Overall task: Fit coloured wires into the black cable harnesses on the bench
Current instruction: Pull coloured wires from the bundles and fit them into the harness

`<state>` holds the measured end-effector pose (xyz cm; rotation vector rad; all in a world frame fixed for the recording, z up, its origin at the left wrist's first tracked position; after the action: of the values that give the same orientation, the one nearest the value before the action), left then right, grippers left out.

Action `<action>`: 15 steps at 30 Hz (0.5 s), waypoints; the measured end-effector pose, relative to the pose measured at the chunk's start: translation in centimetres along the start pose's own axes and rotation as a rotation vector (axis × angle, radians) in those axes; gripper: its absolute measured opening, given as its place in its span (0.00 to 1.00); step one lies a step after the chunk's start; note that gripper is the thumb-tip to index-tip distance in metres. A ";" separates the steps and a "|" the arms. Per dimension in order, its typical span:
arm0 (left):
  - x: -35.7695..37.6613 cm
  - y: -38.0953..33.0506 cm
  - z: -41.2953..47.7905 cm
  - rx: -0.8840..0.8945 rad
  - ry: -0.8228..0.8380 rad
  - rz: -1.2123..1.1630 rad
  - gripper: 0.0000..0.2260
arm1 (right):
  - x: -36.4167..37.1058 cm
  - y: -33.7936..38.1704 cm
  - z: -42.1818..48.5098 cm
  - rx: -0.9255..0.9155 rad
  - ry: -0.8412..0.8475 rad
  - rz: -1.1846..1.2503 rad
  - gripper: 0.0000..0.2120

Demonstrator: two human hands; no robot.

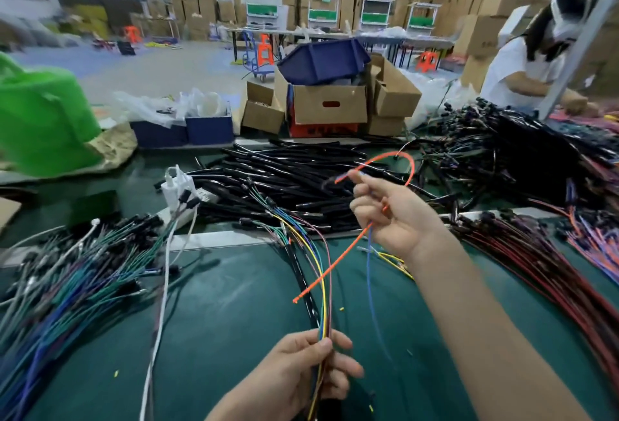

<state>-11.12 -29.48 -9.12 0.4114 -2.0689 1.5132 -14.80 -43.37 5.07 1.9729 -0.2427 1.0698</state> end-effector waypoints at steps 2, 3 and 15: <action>0.0 0.0 0.0 0.002 0.015 -0.021 0.09 | -0.8 -1.2 0.8 0.097 -0.004 0.155 0.10; 0.0 0.1 0.0 0.001 0.012 -0.026 0.09 | -1.1 -1.6 1.0 0.132 0.001 0.246 0.11; 0.0 0.4 0.0 -0.030 0.046 -0.101 0.14 | -5.4 -4.1 3.8 0.075 -0.156 0.112 0.11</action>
<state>-11.39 -29.36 -9.45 0.4593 -2.0022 1.4181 -13.74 -44.91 -2.45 2.1343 -0.4067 1.0083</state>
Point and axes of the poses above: each hand's wrist, its own z-axis towards the middle knuckle, its own x-axis out of the palm, y = z × x, the point moved 8 cm from there along z, towards the middle knuckle, and after that the axes turned 1 degree about y, right-handed, at the moved point
